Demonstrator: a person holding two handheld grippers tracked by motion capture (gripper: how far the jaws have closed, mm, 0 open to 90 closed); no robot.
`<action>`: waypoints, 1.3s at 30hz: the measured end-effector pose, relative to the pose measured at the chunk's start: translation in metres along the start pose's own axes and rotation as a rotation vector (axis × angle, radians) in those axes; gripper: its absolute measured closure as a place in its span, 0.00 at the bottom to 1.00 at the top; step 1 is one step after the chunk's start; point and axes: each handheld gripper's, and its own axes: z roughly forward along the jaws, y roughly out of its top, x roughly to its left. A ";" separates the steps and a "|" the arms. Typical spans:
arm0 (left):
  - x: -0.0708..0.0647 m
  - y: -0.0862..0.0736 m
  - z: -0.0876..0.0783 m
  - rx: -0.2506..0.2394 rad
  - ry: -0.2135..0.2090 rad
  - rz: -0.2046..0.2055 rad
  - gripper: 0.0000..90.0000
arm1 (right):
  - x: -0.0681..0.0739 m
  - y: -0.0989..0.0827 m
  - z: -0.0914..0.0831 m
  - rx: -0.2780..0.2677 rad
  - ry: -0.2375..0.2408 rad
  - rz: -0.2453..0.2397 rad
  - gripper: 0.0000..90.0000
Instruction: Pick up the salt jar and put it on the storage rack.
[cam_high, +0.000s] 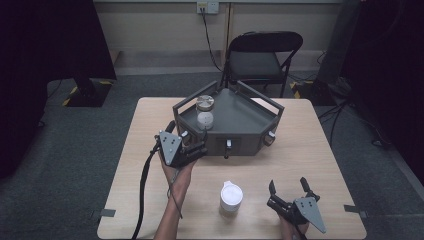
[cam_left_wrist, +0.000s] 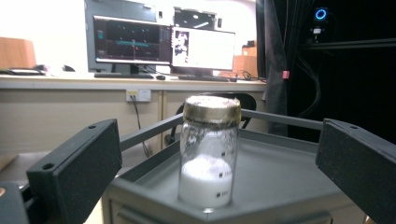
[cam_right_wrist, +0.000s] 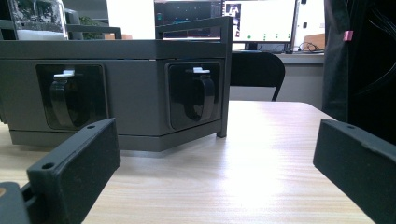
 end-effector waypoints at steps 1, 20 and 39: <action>0.000 -0.003 -0.004 -0.001 -0.003 -0.002 0.00 | 0.000 0.000 0.000 0.000 -0.001 0.000 0.00; -0.016 -0.063 -0.062 0.026 0.002 0.040 0.00 | 0.000 0.000 0.000 0.000 -0.001 -0.001 0.00; -0.020 -0.105 -0.075 0.096 0.039 0.046 0.00 | 0.000 0.000 0.000 0.001 0.000 0.000 0.00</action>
